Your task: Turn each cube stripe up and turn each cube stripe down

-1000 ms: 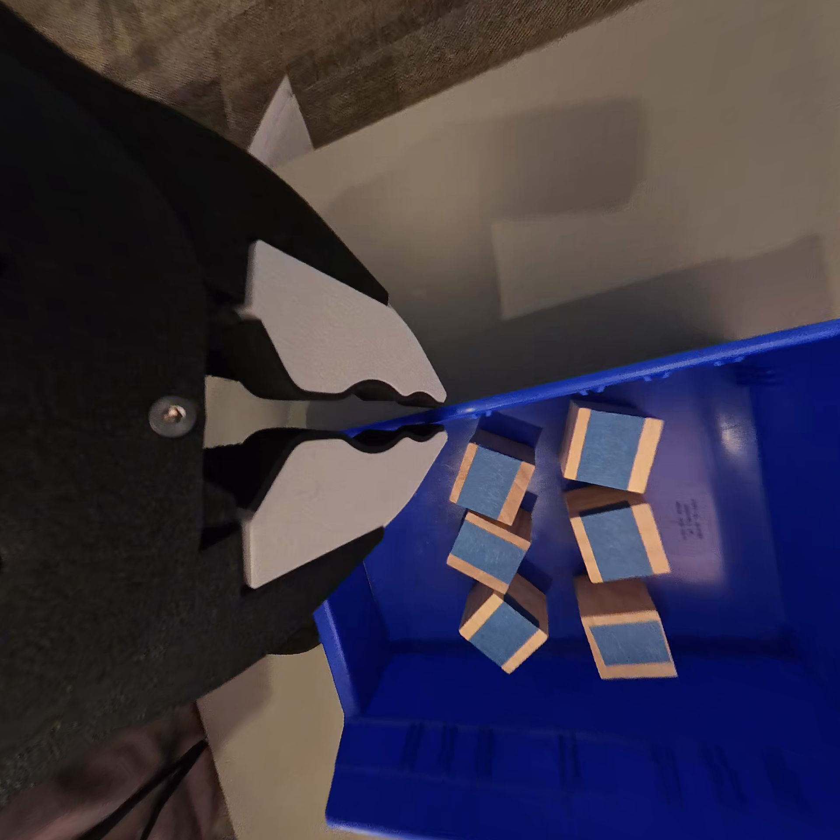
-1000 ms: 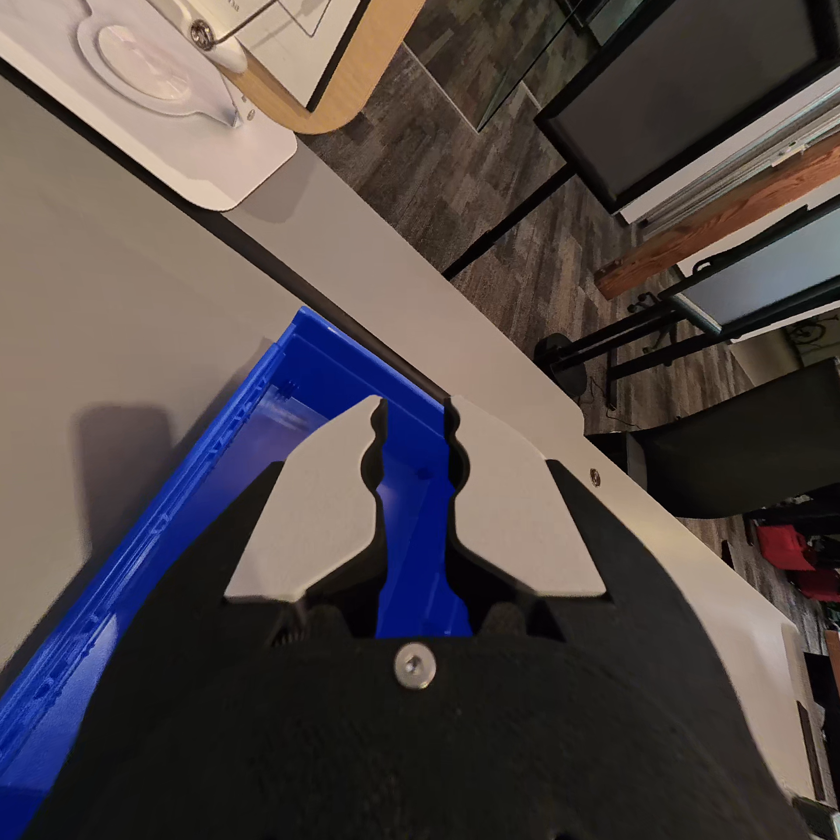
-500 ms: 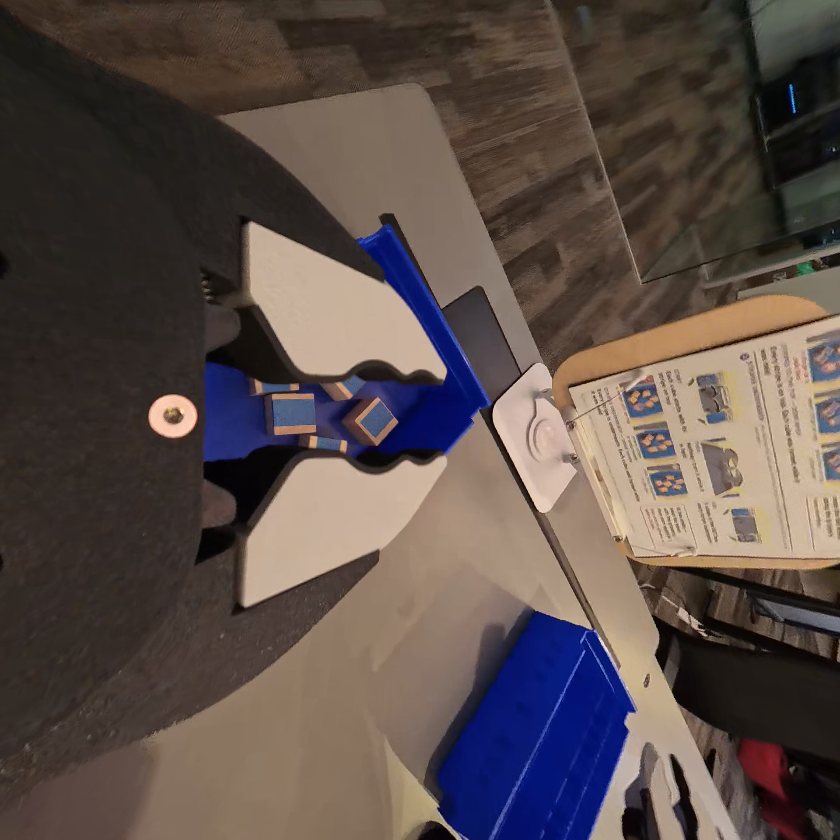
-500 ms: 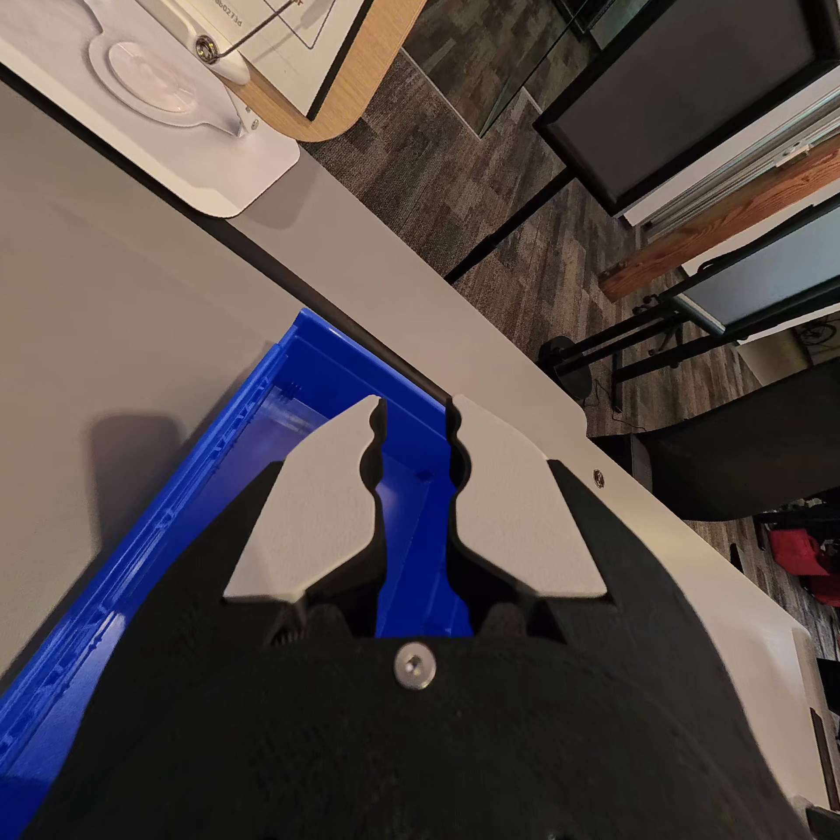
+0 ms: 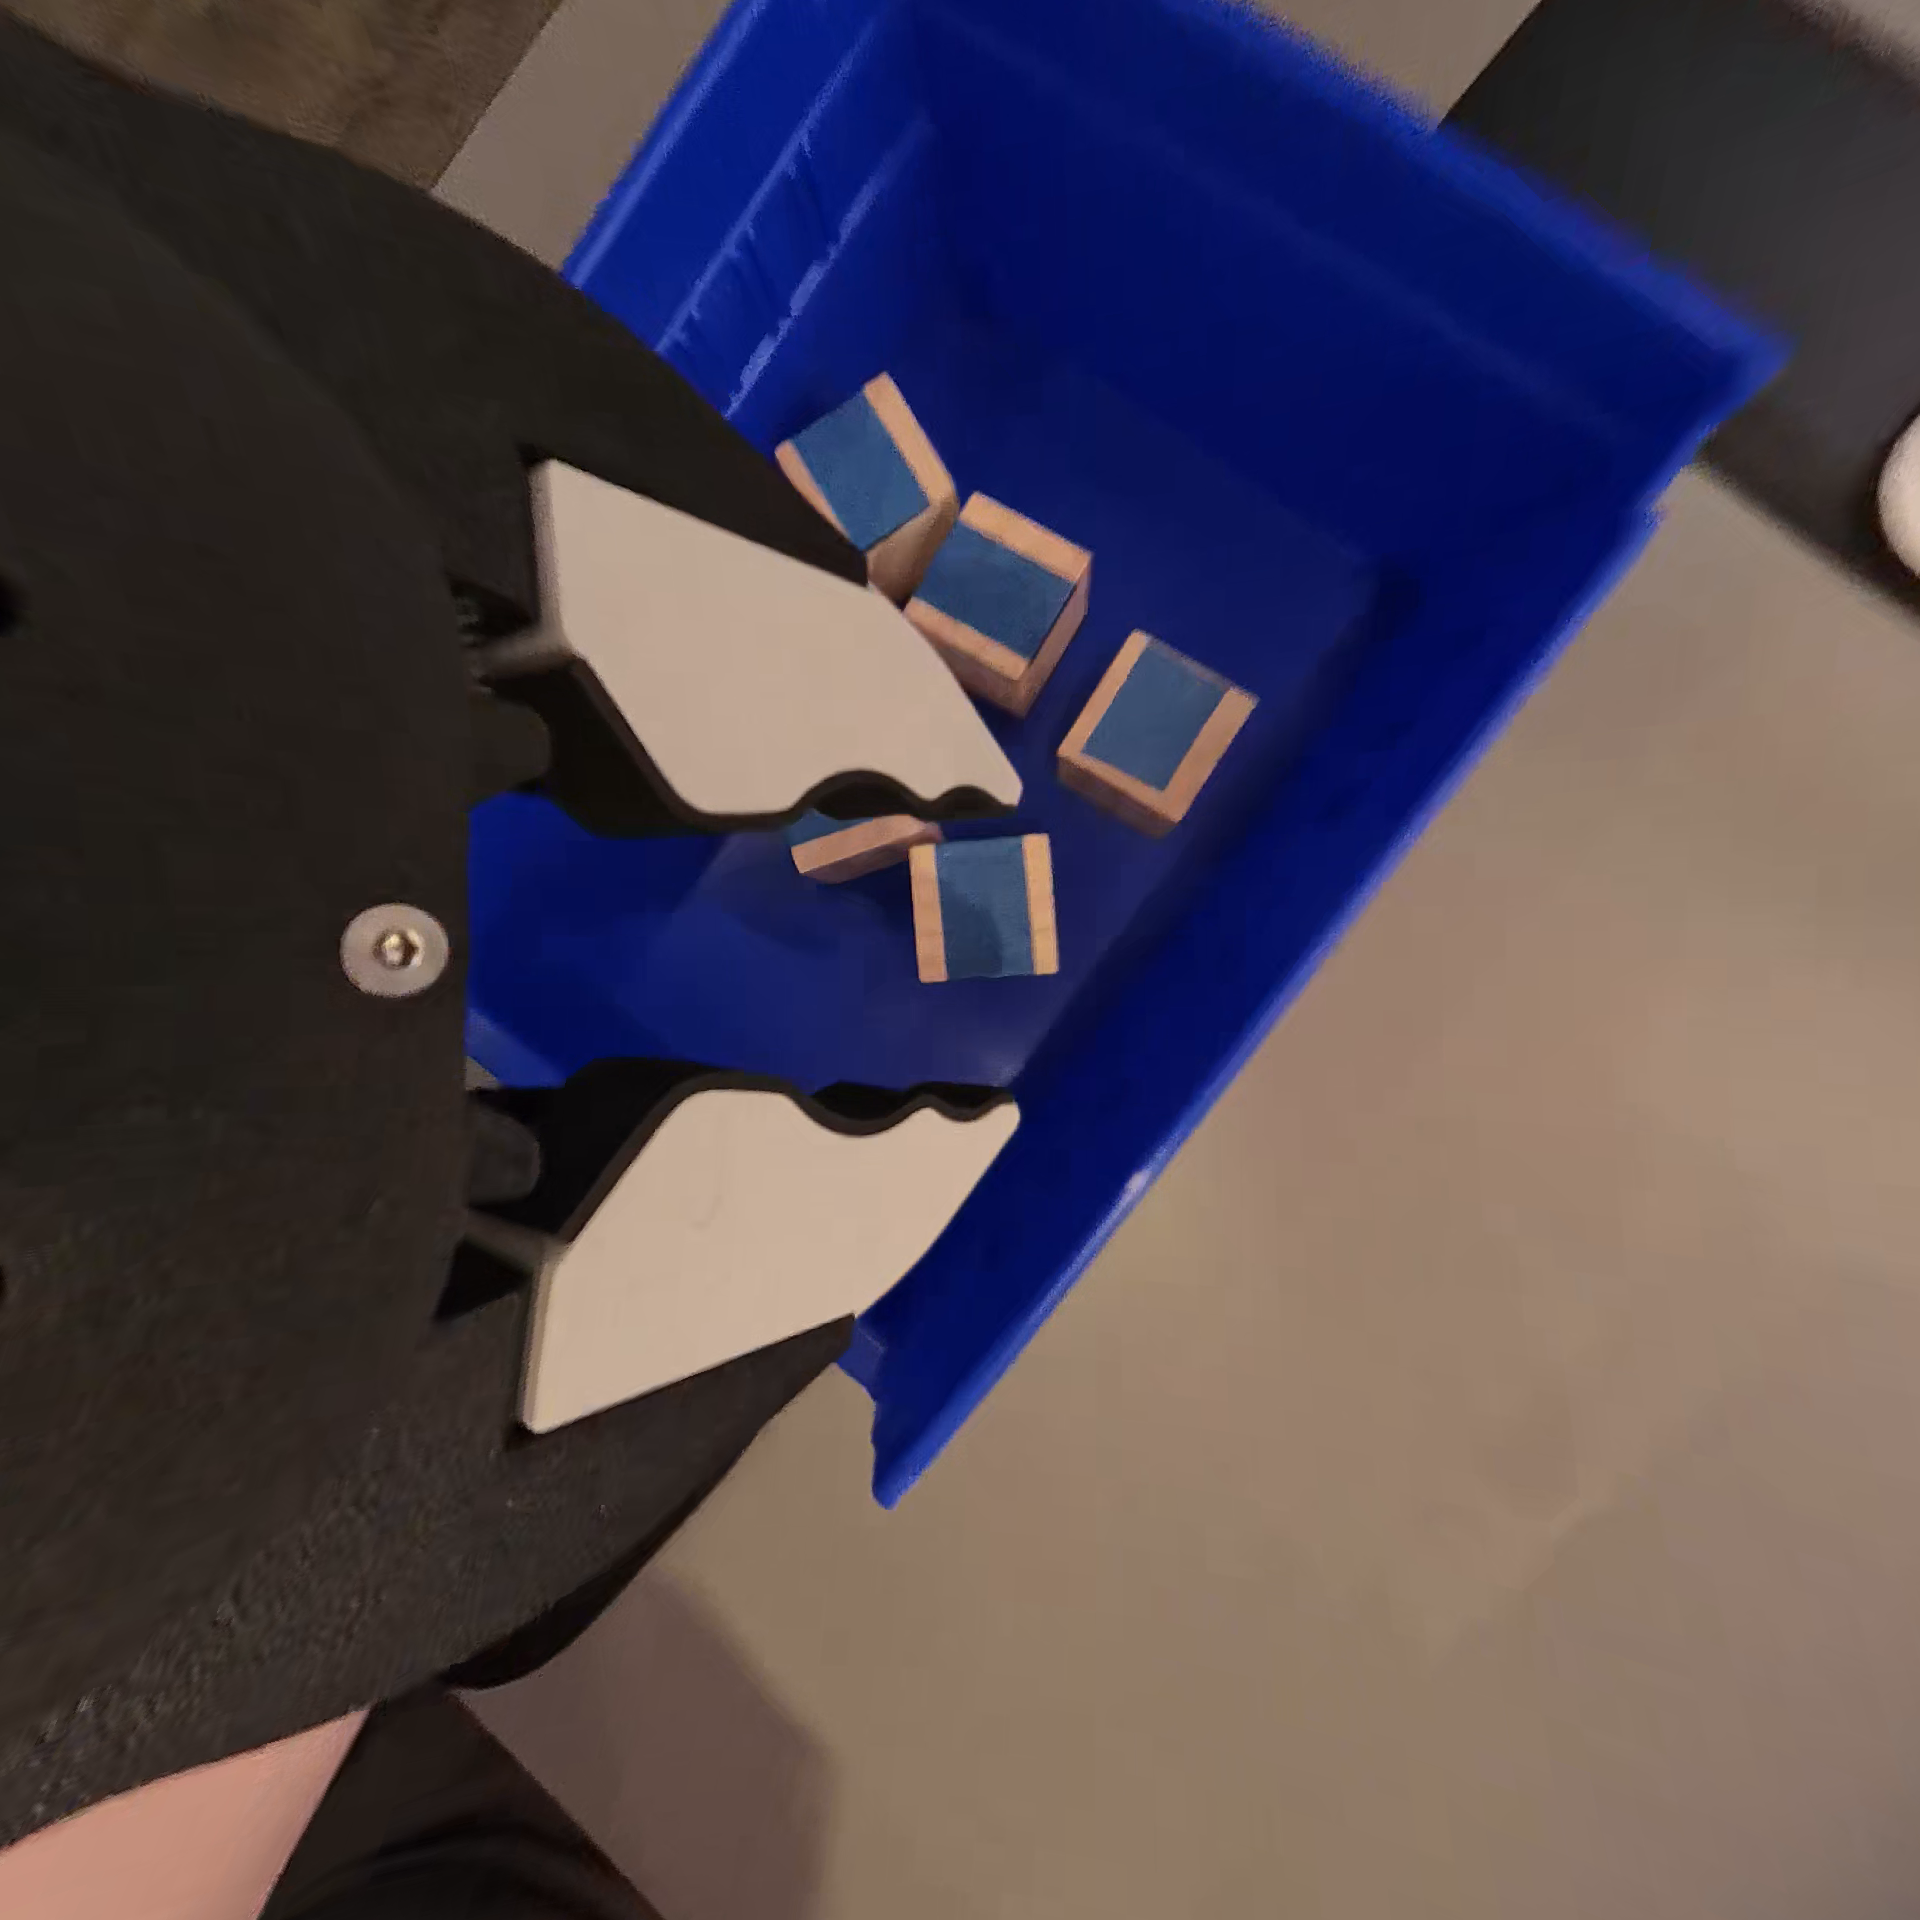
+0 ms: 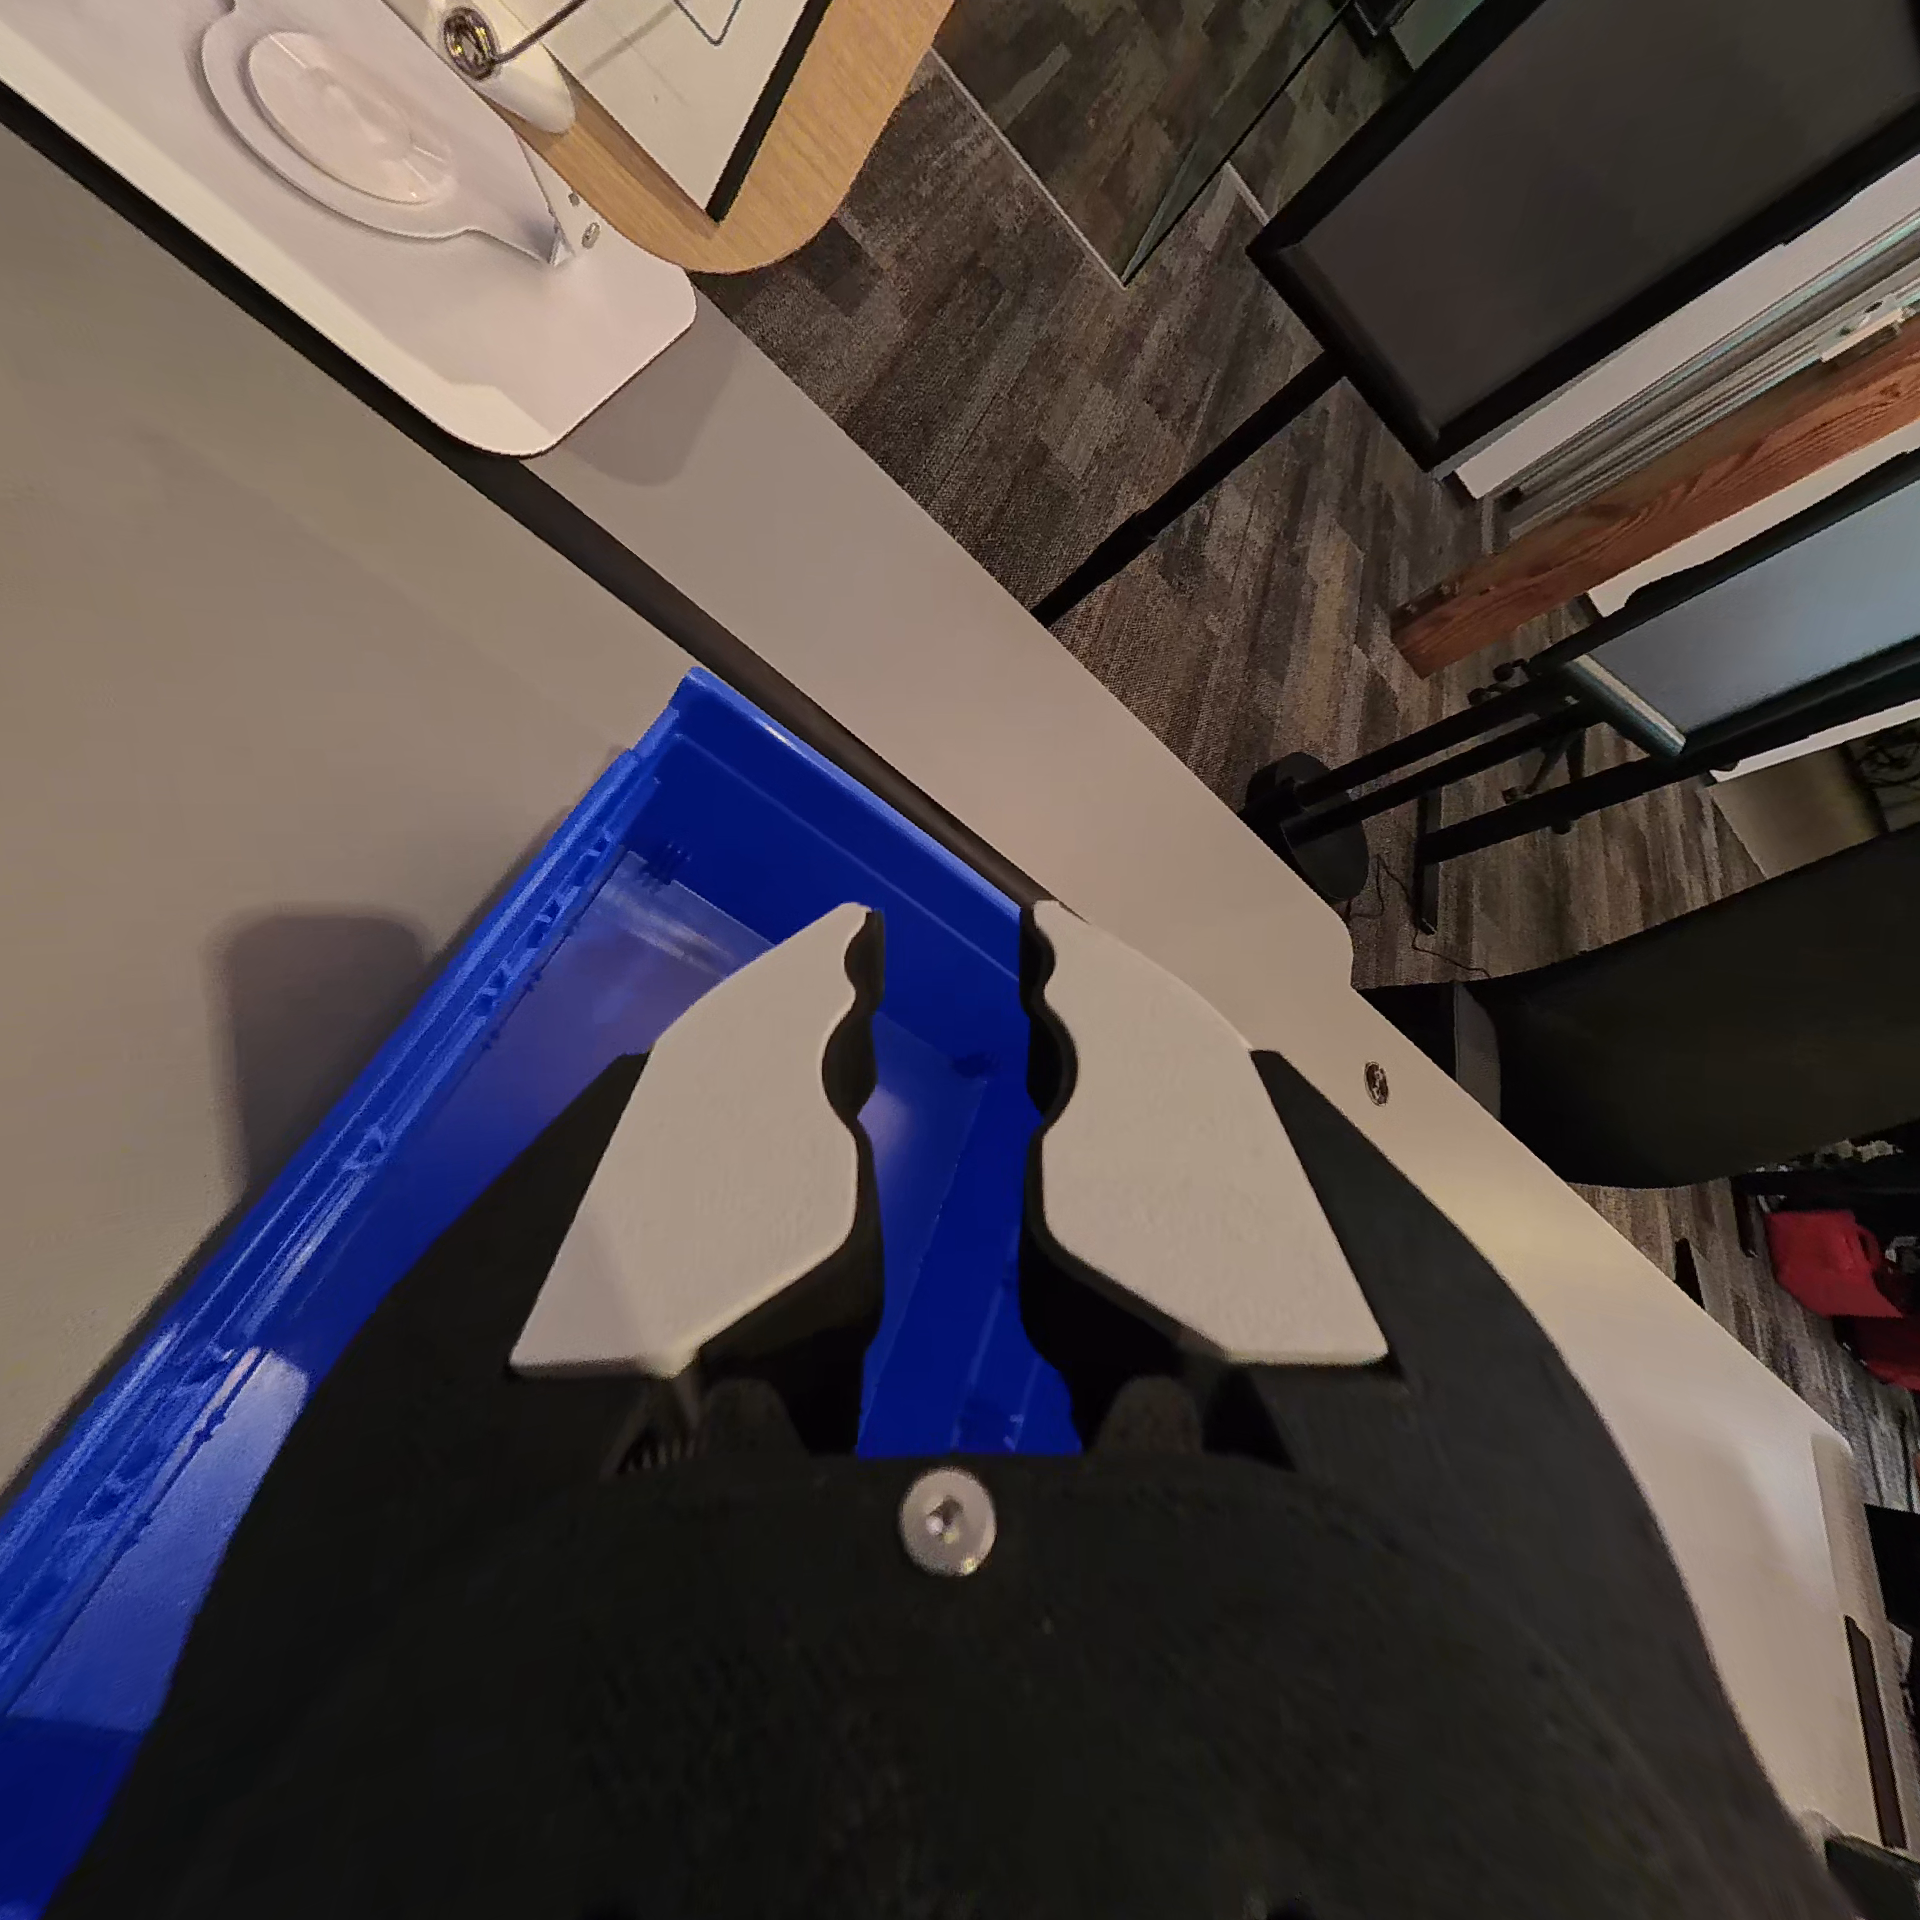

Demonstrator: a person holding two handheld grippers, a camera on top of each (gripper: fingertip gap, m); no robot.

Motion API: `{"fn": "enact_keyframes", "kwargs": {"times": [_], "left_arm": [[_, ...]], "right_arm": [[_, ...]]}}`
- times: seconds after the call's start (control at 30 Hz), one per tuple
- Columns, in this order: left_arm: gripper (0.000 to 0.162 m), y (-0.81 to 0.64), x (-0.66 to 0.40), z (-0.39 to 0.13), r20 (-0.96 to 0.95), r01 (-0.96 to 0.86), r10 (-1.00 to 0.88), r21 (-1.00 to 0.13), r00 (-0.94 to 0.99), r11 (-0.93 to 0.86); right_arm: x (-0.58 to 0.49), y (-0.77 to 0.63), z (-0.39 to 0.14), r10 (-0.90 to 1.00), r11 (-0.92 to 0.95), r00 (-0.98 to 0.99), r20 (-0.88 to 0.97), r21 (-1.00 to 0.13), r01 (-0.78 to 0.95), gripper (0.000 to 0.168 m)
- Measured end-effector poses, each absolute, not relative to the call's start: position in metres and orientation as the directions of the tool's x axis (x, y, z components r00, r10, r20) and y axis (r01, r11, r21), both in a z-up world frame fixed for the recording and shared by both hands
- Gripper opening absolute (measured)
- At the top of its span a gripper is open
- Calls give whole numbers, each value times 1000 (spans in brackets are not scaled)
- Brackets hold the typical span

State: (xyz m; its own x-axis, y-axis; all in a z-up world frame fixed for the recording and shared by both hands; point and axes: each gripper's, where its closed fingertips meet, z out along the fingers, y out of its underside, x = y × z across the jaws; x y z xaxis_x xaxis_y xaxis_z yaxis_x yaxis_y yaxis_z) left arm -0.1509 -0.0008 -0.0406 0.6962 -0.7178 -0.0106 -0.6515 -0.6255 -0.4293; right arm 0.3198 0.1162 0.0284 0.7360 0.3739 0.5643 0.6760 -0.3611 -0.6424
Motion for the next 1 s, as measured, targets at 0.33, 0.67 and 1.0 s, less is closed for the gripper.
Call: {"fn": "enact_keyframes", "kwargs": {"times": [0.33,0.67,1.0], "left_arm": [[58,5,-167,-101,-17,-669,-677,-166,736,-724],[60,9,-174,-129,-14,-661,-662,-65,749,-747],[43,11,-173,-129,-44,-689,-687,-41,725,-724]], "right_arm": [[323,117,25,385,-373,731,563,-630,681,27],[325,116,23,389,-380,725,569,-618,689,27],[324,116,22,392,-384,720,573,-609,694,27]]}}
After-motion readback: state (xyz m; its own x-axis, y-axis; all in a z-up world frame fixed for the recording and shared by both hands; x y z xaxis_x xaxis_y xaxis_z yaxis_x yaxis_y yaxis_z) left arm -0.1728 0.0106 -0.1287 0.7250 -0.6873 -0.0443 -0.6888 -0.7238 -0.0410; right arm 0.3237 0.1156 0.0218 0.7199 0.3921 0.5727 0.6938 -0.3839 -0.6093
